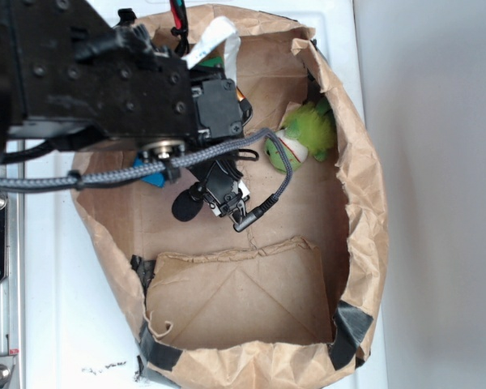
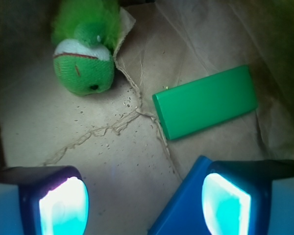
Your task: Grab the blue block.
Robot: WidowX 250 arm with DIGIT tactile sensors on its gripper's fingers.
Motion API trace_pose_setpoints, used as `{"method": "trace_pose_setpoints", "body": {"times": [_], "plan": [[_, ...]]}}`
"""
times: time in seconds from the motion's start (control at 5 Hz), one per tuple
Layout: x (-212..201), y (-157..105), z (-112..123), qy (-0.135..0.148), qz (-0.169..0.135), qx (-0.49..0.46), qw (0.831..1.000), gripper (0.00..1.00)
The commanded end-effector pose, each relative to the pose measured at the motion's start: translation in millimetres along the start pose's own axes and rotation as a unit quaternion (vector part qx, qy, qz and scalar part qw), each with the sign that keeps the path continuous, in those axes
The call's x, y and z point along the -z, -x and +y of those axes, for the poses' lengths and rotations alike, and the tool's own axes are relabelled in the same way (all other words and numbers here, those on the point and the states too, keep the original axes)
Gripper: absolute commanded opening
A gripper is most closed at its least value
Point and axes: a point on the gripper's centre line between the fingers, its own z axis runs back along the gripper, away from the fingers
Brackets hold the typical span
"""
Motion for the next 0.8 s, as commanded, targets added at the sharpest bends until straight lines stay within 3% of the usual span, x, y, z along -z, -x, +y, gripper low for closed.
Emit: {"method": "trace_pose_setpoints", "body": {"times": [0.0, 0.6], "plan": [[6.1, -7.8, 17.3, -0.005, -0.053, 0.074, 0.996, 1.0], [20.3, -3.0, 41.9, -0.034, -0.006, 0.081, 0.996, 1.0]]}}
